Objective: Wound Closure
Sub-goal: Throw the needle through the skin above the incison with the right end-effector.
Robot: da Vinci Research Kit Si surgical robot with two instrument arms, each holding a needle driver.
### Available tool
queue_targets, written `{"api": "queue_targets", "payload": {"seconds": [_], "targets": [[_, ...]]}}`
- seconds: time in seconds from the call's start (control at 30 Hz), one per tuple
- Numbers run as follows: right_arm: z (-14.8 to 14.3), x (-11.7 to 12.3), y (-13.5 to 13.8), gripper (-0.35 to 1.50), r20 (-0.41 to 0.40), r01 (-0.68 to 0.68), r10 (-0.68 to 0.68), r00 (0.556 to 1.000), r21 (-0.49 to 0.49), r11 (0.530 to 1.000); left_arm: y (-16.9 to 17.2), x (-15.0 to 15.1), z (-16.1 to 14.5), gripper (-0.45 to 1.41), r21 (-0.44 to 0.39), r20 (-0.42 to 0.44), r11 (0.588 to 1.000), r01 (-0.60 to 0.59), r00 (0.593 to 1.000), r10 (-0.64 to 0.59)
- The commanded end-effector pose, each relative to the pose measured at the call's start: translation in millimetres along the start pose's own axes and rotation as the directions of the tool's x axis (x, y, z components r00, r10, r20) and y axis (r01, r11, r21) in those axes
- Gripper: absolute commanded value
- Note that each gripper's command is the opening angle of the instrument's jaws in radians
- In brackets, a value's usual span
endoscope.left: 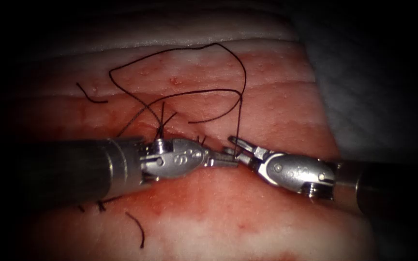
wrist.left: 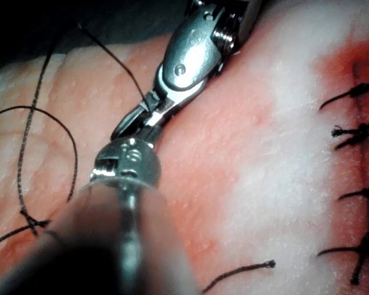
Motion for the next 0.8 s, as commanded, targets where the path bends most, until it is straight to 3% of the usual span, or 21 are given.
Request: {"api": "queue_targets", "payload": {"seconds": [0.03, 0.17, 0.4, 0.8], "targets": [[0.9, 0.5, 0.6, -0.35, -0.016, 0.0, 0.0, 1.0, -0.005, 1.0, 0.2, -0.5, 1.2, -0.27, -0.009, 0.007, 1.0, -0.003, 1.0, 0.003], [1.2, 1.2, 2.1, -0.35, -0.017, -0.008, 0.008, 1.0, -0.009, 1.0, 1.2, -1.9, 1.7, -0.25, -0.03, 0.034, 1.0, 0.003, 0.999, -0.002], [2.2, 1.5, 4.7, -0.35, -0.022, -0.029, 0.029, 0.999, -0.012, 1.0, 3.0, -3.2, -0.5, -0.27, -0.054, 0.041, 0.999, 0.005, 0.999, -0.002], [3.2, 1.5, 6.9, -0.35, -0.015, -0.332, 0.334, 0.942, 0.076, 0.94, 3.8, -5.2, -0.1, -0.25, -0.045, 0.054, 0.999, 0.026, 0.998, -0.024]]}}
